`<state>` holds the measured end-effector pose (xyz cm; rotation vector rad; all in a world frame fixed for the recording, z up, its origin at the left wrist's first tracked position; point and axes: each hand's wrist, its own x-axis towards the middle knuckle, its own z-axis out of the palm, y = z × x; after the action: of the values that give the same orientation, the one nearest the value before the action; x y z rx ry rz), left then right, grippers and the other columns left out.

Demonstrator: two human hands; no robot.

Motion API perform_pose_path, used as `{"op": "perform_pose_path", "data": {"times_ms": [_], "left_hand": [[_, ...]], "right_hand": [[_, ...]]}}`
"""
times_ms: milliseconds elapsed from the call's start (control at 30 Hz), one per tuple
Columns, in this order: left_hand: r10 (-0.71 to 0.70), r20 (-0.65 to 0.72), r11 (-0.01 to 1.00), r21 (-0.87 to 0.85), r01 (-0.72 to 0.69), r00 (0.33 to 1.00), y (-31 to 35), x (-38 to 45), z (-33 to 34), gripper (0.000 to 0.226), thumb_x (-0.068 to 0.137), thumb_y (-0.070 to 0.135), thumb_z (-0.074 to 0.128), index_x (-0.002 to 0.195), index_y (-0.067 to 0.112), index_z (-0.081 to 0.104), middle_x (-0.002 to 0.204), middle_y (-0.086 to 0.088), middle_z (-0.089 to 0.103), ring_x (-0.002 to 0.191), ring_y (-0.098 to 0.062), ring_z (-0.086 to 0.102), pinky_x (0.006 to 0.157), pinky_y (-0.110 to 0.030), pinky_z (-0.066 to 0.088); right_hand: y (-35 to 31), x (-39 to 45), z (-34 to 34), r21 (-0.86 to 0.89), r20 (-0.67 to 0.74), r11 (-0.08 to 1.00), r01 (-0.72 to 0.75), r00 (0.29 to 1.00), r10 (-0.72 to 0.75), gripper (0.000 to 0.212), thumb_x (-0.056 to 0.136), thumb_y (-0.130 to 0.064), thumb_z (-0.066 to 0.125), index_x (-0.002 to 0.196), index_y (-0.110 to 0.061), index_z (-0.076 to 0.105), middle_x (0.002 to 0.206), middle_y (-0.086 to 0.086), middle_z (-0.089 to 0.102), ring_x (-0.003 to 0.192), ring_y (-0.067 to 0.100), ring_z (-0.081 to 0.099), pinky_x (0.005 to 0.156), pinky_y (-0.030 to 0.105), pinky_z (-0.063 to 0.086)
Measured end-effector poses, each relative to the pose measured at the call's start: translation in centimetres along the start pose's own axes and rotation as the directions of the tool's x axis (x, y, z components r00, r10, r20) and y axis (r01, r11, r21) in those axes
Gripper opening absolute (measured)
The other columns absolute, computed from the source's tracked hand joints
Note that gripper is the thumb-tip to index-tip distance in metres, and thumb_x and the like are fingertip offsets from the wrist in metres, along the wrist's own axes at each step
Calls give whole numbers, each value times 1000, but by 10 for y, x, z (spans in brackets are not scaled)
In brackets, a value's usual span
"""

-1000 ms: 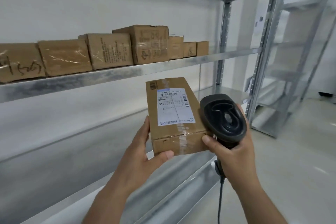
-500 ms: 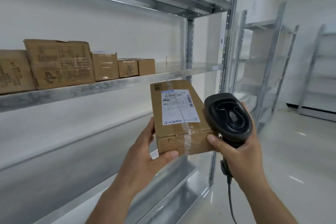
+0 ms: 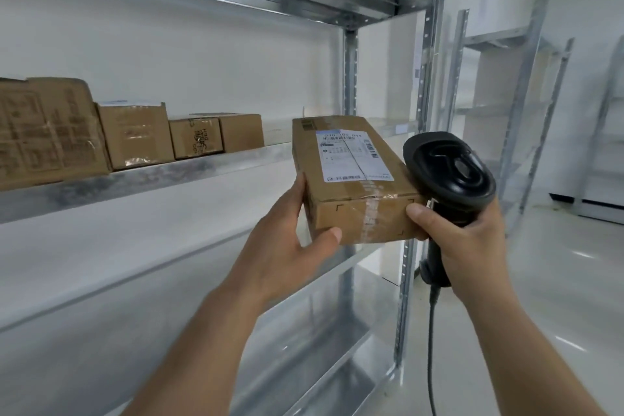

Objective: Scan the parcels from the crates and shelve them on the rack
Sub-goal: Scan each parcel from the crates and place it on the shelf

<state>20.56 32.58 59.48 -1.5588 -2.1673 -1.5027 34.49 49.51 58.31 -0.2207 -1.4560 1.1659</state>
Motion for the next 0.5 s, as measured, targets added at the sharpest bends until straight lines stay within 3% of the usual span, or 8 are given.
{"op": "perform_pose_path", "data": {"times_ms": [100,200,367,433,500], "left_hand": [[-18,-15,999,42,19,1000,-11,25,-11,74,75,51,57,141,57,24,134,32,49,126,6,45,104,-23,38],[-20,-36,996,84,23,999,-21,48,-18,76,75,55,55,143,54,22,136,31,49,127,6,44,105,-22,37],[-36,-75,991,129,46,996,-38,90,-20,66,75,62,51,135,64,22,134,32,49,126,6,45,108,-32,41],[-60,-97,983,167,76,993,-47,107,-18,69,76,62,49,139,57,21,137,27,49,128,1,45,108,-36,41],[-97,-137,972,202,124,986,-55,125,-13,74,77,64,48,144,48,21,140,21,49,129,-3,45,108,-37,41]], "right_hand": [[15,27,17,35,14,999,-20,1000,19,84,61,-18,86,136,-11,50,107,-8,66,93,8,66,69,12,51],[33,52,33,79,63,996,-50,997,45,82,62,-22,82,136,-8,48,105,10,66,85,20,61,59,19,52],[60,100,58,119,127,988,-101,988,85,59,79,1,77,131,-1,50,74,5,60,51,8,53,44,19,44],[73,121,68,107,153,987,-123,982,106,56,80,2,75,130,1,50,67,2,59,45,9,50,43,20,44],[86,143,77,102,192,986,-135,975,114,58,80,1,75,132,-2,48,72,3,60,46,7,51,44,20,45]]}}
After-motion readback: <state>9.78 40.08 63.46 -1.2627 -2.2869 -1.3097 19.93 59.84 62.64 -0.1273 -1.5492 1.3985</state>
